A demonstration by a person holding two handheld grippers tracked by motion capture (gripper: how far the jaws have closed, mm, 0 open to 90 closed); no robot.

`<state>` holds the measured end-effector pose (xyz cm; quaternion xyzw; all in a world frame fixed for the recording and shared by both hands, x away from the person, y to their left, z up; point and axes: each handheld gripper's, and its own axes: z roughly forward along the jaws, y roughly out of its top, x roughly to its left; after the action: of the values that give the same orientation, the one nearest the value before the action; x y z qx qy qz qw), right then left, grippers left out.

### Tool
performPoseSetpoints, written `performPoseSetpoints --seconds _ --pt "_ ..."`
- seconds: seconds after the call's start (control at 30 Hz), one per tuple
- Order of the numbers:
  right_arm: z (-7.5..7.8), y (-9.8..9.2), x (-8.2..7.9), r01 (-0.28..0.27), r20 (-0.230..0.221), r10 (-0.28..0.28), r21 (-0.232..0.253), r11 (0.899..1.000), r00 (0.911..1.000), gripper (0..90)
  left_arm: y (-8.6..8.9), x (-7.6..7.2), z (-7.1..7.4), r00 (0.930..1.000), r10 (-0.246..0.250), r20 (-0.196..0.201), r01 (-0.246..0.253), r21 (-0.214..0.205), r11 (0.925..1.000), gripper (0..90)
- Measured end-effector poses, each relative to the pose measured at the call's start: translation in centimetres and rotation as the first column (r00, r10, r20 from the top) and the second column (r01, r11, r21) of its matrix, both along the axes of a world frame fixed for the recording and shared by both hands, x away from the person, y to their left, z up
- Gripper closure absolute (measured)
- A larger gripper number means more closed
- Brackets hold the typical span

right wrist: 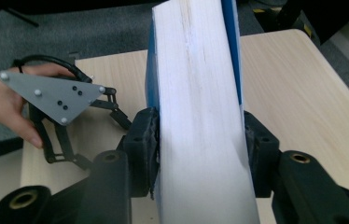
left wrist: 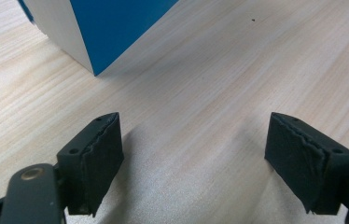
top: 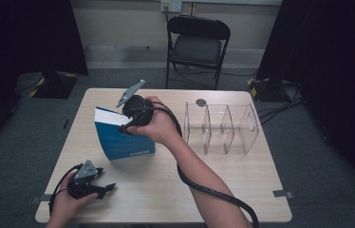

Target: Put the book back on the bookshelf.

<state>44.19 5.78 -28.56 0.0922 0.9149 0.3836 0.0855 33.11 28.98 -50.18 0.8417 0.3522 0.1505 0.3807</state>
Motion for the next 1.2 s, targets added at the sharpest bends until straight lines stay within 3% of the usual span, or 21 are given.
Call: performPoseSetpoints --seconds 0.13,0.2,0.37,0.7,0.83,1.2 --pt "0.0 0.2 0.1 0.0 0.031 0.0 -0.014 1.0 0.9995 51.1 0.0 0.0 0.0 1.0 -0.005 0.0 0.005 0.004 1.0 17.3" --pt "-0.2 0.7 0.0 -0.004 0.081 0.009 -0.057 0.998 0.9967 47.2 0.0 0.1 0.0 1.0 -0.006 -0.001 0.006 0.006 1.0 15.8" --pt "-0.2 1.1 0.0 -0.011 0.1 0.02 -0.089 0.996 0.9947 46.7 0.0 0.1 0.0 1.0 -0.005 -0.004 0.005 0.009 0.9999 15.1" --pt "-0.1 1.5 0.2 -0.013 0.069 0.023 -0.132 0.991 0.9973 48.7 -0.2 0.1 -0.1 0.9994 -0.031 -0.015 0.031 0.016 0.9994 9.6" --pt "-0.3 1.5 0.2 -0.014 0.009 0.015 -0.114 0.993 0.9999 58.8 -0.3 0.2 -0.1 0.9992 -0.036 -0.02 0.036 0.022 0.9991 6.4" --pt "-0.5 1.9 0.3 0.023 -0.018 -0.025 -0.093 0.995 0.9995 60.4 -0.6 0.3 -0.1 0.9979 -0.059 -0.026 0.06 0.038 0.9975 0.0"
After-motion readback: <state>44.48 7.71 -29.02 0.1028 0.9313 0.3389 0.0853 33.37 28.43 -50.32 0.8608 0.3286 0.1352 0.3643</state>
